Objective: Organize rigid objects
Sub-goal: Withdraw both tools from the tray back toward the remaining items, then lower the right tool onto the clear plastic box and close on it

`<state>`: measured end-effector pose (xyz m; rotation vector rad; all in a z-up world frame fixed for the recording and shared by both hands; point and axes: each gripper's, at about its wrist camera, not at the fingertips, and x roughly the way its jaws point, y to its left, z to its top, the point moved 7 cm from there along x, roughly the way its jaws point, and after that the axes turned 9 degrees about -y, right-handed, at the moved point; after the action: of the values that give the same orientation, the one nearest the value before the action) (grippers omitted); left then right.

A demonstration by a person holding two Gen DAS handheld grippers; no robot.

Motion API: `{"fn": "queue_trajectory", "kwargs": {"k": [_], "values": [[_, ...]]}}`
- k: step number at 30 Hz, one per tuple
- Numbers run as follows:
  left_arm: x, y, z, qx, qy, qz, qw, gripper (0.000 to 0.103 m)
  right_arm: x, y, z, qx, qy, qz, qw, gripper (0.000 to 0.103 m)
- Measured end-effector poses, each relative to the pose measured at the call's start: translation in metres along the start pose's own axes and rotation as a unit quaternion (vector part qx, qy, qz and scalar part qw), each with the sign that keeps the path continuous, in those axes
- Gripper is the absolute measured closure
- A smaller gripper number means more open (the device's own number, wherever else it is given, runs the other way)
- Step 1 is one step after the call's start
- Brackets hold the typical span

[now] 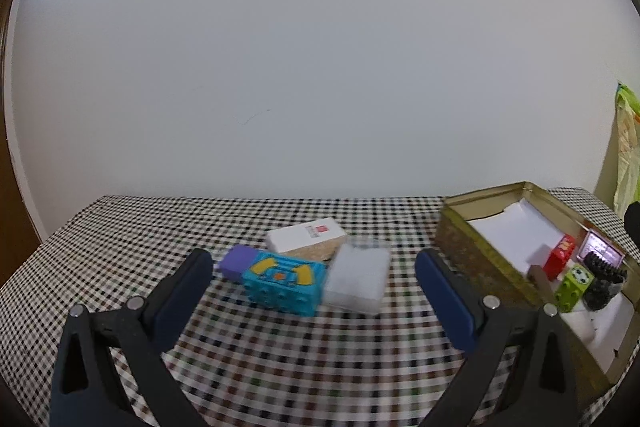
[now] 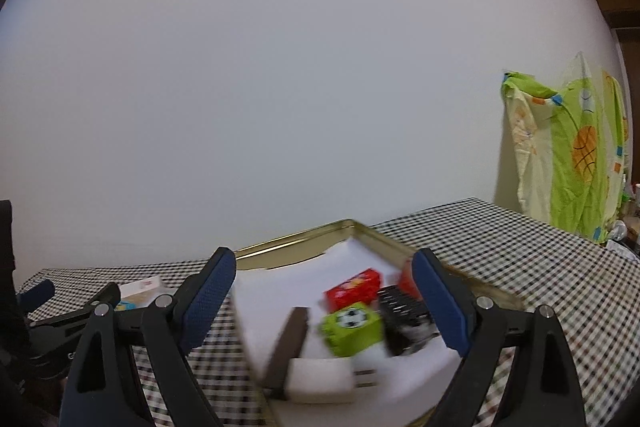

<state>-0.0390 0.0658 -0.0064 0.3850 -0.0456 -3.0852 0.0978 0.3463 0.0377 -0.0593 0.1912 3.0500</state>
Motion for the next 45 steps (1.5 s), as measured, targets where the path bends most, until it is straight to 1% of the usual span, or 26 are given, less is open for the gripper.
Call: {"fn": "queue_trajectory", "kwargs": {"k": [7,12,17,23,26,30,35,36,37,41,42,45], "values": [[0.019,0.050,-0.004,-0.021,0.020,0.039,0.9988,0.001,-0.003,0.040,-0.007,-0.002,0.012,0.029,0.999,0.012],[0.032,0.089,-0.007,-0.046,0.034,0.073,0.9957,0.001,0.011,0.075,-0.019,-0.015,0.044,0.054,0.997,0.012],[0.043,0.127,-0.012,-0.077,0.053,0.115,0.9890,0.001,0.026,0.095,-0.026,-0.007,0.061,0.069,0.996,0.012],[0.055,0.150,-0.019,-0.119,0.076,0.137,0.9804,0.001,0.047,0.122,-0.040,-0.008,0.102,0.087,0.991,0.012],[0.058,0.157,-0.022,-0.129,0.083,0.145,0.9774,0.001,0.062,0.138,-0.051,-0.013,0.137,0.098,0.986,0.012],[0.057,0.165,-0.023,-0.125,0.088,0.160,0.9752,0.001,0.086,0.158,-0.071,-0.017,0.197,0.109,0.974,0.012],[0.061,0.172,-0.024,-0.130,0.095,0.171,0.9720,0.001,0.106,0.168,-0.088,-0.006,0.241,0.112,0.964,0.012],[0.061,0.174,-0.024,-0.133,0.098,0.173,0.9708,0.001,0.109,0.171,-0.092,-0.007,0.251,0.111,0.962,0.014],[0.061,0.177,-0.025,-0.137,0.102,0.175,0.9696,0.001,0.113,0.173,-0.095,-0.006,0.260,0.109,0.959,0.018],[0.062,0.180,-0.028,-0.143,0.111,0.181,0.9667,0.001,0.126,0.182,-0.109,-0.012,0.294,0.103,0.950,0.024],[0.064,0.181,-0.029,-0.143,0.114,0.183,0.9660,0.001,0.127,0.185,-0.114,-0.015,0.304,0.104,0.947,0.024],[0.064,0.175,-0.028,-0.133,0.115,0.181,0.9677,0.001,0.134,0.190,-0.125,-0.027,0.332,0.100,0.937,0.025]]}}
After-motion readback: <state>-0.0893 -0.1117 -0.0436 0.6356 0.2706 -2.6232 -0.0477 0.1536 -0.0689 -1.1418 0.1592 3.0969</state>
